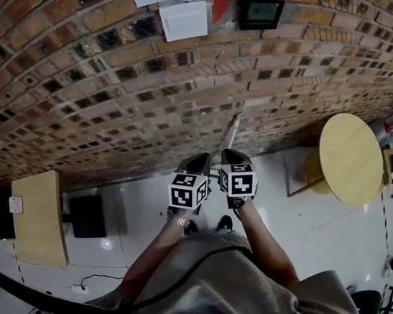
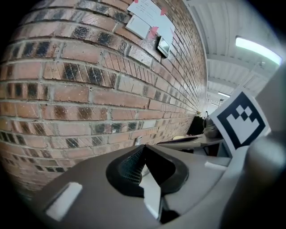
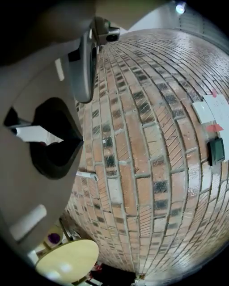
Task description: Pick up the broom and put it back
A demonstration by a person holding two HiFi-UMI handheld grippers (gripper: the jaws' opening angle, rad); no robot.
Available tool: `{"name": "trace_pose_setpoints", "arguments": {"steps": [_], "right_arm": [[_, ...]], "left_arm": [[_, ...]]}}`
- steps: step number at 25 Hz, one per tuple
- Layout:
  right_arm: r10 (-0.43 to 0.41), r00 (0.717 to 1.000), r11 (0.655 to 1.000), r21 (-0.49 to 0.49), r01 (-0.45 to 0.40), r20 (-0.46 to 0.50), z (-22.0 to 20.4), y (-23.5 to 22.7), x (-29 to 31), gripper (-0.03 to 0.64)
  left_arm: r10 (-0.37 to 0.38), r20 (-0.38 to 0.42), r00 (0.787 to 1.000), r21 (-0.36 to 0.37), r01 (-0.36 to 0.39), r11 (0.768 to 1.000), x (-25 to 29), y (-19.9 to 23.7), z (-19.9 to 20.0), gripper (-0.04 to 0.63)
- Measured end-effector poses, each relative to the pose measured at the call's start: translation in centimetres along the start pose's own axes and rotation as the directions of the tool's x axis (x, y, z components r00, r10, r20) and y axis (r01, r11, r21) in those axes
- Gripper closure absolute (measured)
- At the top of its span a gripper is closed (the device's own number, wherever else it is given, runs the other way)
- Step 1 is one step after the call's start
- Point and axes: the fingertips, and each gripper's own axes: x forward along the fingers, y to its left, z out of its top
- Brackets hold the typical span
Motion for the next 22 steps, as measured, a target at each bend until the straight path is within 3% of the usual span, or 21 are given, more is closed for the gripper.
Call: {"name": "trace_pose_setpoints", "arguments": {"steps": [22], "right_arm": [[0.03, 0.999, 1.0, -0.004, -0.03, 0.041, -0.7, 2.7, -3.6, 0.617]], "left_arm": [[-0.087, 0.023, 0.996, 0.032, 0.086, 0.996, -1.4, -2.7, 0.0, 0.591]]}}
